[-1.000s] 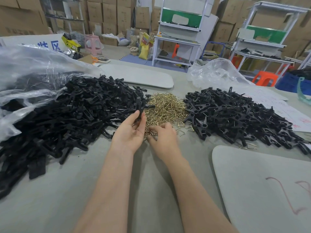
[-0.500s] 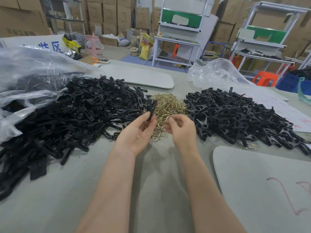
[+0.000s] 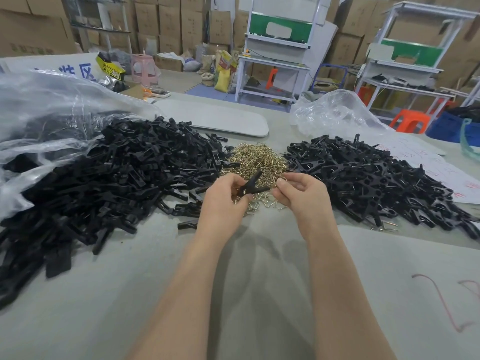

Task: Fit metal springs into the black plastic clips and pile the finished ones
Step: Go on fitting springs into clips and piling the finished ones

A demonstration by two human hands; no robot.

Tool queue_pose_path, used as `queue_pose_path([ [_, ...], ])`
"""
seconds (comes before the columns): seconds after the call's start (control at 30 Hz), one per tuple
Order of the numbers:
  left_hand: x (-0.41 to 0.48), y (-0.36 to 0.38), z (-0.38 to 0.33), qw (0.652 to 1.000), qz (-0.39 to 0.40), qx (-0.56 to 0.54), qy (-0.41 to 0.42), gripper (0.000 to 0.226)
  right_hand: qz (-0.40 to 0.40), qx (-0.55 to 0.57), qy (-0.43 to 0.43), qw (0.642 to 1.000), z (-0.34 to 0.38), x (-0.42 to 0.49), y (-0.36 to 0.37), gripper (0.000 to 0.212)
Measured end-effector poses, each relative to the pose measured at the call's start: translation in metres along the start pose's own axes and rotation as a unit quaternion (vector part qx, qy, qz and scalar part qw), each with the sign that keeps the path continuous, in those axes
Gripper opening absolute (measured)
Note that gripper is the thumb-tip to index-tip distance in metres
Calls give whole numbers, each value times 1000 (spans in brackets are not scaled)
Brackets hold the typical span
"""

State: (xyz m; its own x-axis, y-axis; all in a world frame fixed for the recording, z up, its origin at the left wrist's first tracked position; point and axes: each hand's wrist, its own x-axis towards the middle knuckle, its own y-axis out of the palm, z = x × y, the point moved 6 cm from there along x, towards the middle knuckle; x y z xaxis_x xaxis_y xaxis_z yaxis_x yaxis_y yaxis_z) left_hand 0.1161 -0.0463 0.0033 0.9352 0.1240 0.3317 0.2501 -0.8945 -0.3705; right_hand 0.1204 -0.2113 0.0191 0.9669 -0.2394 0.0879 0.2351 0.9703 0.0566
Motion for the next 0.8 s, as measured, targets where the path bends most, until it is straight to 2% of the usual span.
queue_pose_path([
  [0.1,-1,0,-5,997,0,56,49,20,5,-51,-25,998,3,0,-1,6],
  [0.23,-3,1,-13,991,7,89,97,22,23,-186,-77,979,8,-1,1,18],
  [0.43,-5,3,-18,984,27,108,141,24,44,-263,-63,962,8,-1,2,20],
  [0.53,-4,4,-19,982,46,108,148,22,50,-236,-42,970,6,-1,2,16],
  [0.7,-6,4,-18,981,86,99,143,19,66,-241,-28,968,6,-1,1,23],
  [0.8,-4,-1,-16,989,100,31,101,25,126,-74,41,988,-2,-3,-1,16],
])
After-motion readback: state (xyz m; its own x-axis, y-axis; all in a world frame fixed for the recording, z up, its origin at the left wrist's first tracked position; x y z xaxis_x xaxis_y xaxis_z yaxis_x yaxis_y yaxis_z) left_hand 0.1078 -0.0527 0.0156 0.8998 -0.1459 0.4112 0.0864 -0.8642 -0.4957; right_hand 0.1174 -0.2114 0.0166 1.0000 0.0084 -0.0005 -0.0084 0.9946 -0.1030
